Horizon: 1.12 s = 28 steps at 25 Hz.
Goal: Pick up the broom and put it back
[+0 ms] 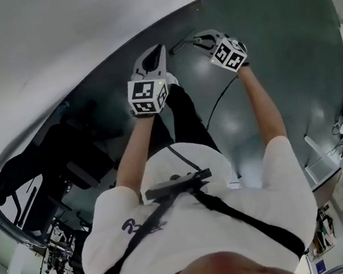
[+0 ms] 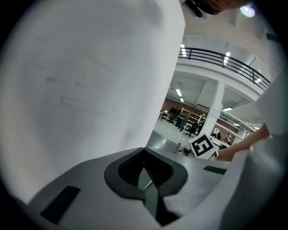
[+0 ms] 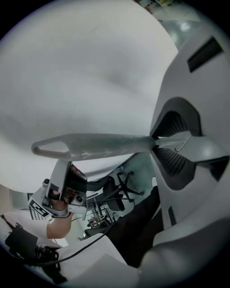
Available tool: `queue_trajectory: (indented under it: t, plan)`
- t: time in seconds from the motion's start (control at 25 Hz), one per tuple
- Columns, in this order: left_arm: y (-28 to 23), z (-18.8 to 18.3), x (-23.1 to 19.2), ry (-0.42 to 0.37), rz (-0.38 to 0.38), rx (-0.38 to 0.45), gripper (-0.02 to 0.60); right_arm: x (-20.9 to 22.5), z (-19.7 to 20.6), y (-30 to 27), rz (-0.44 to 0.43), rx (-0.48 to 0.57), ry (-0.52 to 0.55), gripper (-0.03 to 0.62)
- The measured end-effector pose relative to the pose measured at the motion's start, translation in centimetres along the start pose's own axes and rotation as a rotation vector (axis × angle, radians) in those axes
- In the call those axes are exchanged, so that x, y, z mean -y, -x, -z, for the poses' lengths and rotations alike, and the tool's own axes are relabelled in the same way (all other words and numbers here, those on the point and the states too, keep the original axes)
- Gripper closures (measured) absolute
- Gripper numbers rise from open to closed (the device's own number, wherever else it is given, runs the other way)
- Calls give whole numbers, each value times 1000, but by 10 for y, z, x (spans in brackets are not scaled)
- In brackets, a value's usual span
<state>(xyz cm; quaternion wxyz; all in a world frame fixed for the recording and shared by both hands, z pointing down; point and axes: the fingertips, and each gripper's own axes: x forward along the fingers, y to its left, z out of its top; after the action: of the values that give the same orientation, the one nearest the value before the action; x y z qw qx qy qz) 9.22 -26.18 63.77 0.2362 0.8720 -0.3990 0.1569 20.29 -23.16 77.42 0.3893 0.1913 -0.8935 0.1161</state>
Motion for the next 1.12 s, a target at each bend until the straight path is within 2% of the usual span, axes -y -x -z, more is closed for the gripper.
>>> queue_trajectory:
  t: [0.2, 0.44, 0.72, 1.12]
  plan:
    - [-20, 36, -31, 61, -63, -66, 571, 11, 8, -61, -74, -64, 36, 505]
    - [-17, 58, -67, 96, -123, -82, 571, 20, -33, -129, -100, 3, 3, 505]
    - [5, 73, -97, 136, -187, -83, 571, 28, -81, -189, -63, 20, -31, 505]
    - [26, 82, -121, 183, -216, -59, 571, 33, -105, -231, -27, 23, -120, 505]
